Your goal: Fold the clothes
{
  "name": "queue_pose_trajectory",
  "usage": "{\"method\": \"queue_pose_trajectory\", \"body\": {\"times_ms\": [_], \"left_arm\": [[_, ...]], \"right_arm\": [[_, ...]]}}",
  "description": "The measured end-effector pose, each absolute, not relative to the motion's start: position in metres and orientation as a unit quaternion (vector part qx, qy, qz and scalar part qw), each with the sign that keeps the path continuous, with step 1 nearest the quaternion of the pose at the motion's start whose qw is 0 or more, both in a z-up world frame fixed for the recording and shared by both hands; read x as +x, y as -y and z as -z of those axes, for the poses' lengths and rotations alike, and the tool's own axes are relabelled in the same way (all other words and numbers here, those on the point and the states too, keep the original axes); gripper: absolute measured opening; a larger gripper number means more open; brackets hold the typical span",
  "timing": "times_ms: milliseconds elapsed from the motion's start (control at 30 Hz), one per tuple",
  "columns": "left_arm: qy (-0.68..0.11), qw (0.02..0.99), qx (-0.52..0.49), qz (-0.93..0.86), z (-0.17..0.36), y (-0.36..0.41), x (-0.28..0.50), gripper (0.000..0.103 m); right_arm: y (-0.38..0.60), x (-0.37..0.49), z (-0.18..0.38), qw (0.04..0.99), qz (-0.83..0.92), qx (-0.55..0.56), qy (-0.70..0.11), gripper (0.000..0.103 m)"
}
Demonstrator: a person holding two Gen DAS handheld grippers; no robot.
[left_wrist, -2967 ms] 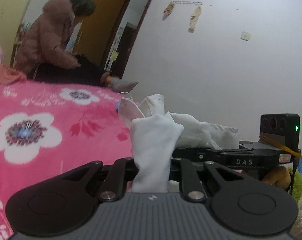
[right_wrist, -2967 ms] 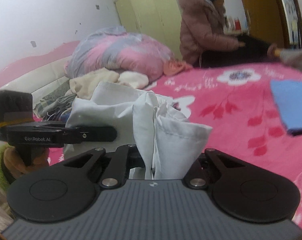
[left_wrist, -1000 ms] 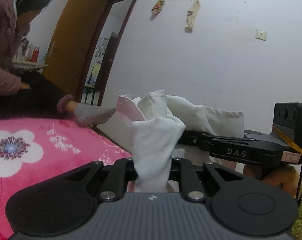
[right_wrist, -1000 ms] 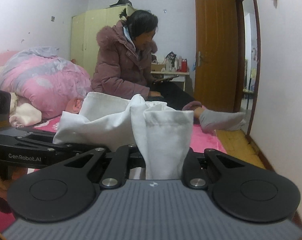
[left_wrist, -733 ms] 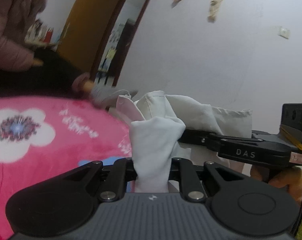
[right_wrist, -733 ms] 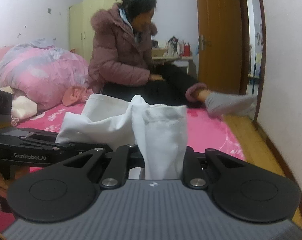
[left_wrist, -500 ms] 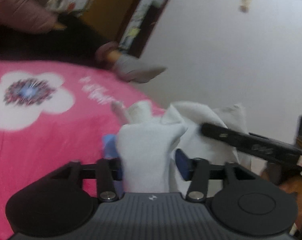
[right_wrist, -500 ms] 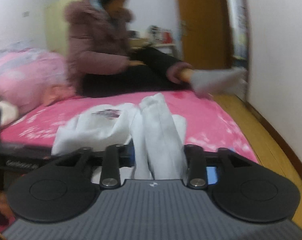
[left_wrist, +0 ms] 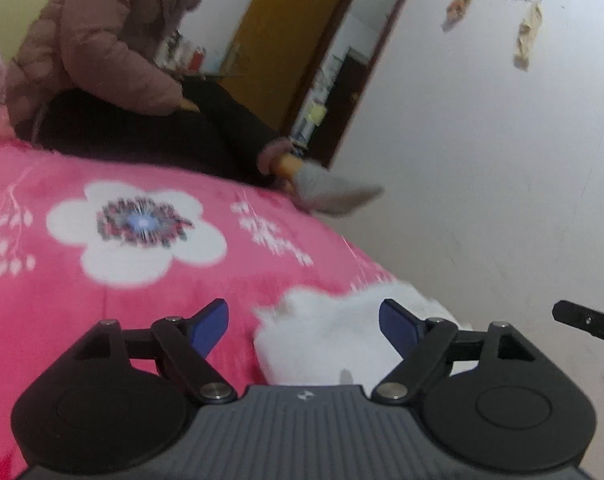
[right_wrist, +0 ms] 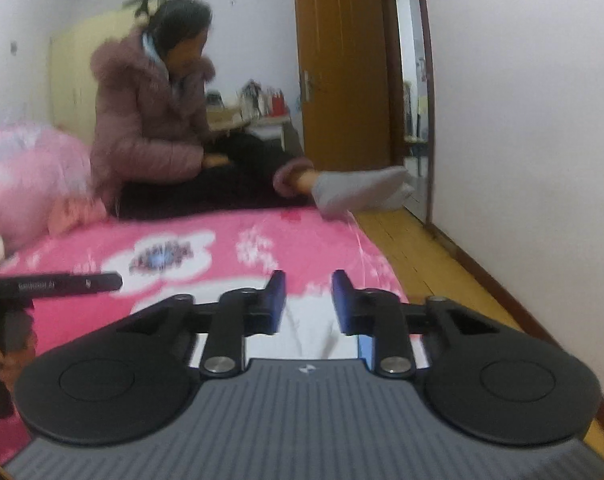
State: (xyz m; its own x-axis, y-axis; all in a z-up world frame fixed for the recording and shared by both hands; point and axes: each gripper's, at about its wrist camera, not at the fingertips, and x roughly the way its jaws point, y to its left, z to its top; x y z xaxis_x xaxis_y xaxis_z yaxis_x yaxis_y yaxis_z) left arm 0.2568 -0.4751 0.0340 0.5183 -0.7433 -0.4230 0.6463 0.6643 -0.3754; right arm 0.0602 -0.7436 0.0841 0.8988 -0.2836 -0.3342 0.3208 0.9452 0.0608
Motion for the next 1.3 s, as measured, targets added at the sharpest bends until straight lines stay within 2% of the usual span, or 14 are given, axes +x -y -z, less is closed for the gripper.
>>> {"method": "queue_pose_trajectory", "body": {"times_ms": [67,167,233,267,333,400,433,467,567,833,900,967,1167,1300], "left_arm": [[-0.308,0.852,-0.081,0.416,-0.026,0.471,0.252,0.082],[-0.34,0.837,-0.099,0.418,-0.012,0.464,0.255,0.082],[-0.372,0.822,-0.127,0.411,-0.001,0.463,0.269,0.082],[-0.393,0.812,-0.143,0.407,0.005,0.463,0.277,0.082],[-0.428,0.794,-0.177,0.395,0.015,0.462,0.292,0.075],[-0.434,0.785,-0.203,0.393,0.02,0.459,0.3,0.074],[-0.435,0.782,-0.212,0.392,0.021,0.458,0.303,0.069],[-0.436,0.782,-0.218,0.389,0.021,0.458,0.305,0.065],[-0.439,0.779,-0.224,0.387,0.022,0.46,0.311,0.061],[-0.445,0.768,-0.227,0.4,0.025,0.472,0.319,0.061],[-0.442,0.771,-0.223,0.401,0.025,0.474,0.319,0.057],[-0.441,0.769,-0.22,0.407,0.024,0.478,0.319,0.042],[-0.43,0.781,-0.196,0.409,0.02,0.486,0.317,0.035],[-0.432,0.785,-0.19,0.402,0.021,0.493,0.319,0.035]], "right_arm": [[0.728,0.039,-0.082,0.97,0.165,0.074,-0.161,0.021],[0.723,-0.01,-0.069,0.946,0.213,0.208,-0.126,0.024],[0.723,-0.047,-0.054,0.916,0.231,0.316,-0.086,0.033],[0.721,-0.054,-0.046,0.909,0.234,0.336,-0.081,0.035],[0.715,-0.068,-0.029,0.892,0.242,0.374,-0.071,0.044],[0.71,-0.077,-0.014,0.878,0.251,0.404,-0.06,0.046],[0.709,-0.077,-0.009,0.872,0.25,0.417,-0.056,0.047],[0.71,-0.078,-0.004,0.864,0.249,0.434,-0.051,0.048],[0.712,-0.072,0.008,0.85,0.255,0.458,-0.051,0.048],[0.716,-0.06,0.028,0.827,0.253,0.5,-0.049,0.048],[0.716,-0.059,0.032,0.822,0.25,0.509,-0.052,0.048],[0.714,-0.058,0.034,0.82,0.253,0.51,-0.055,0.048],[0.715,-0.054,0.037,0.817,0.248,0.518,-0.048,0.048],[0.718,-0.049,0.048,0.81,0.241,0.532,-0.046,0.036]]}}
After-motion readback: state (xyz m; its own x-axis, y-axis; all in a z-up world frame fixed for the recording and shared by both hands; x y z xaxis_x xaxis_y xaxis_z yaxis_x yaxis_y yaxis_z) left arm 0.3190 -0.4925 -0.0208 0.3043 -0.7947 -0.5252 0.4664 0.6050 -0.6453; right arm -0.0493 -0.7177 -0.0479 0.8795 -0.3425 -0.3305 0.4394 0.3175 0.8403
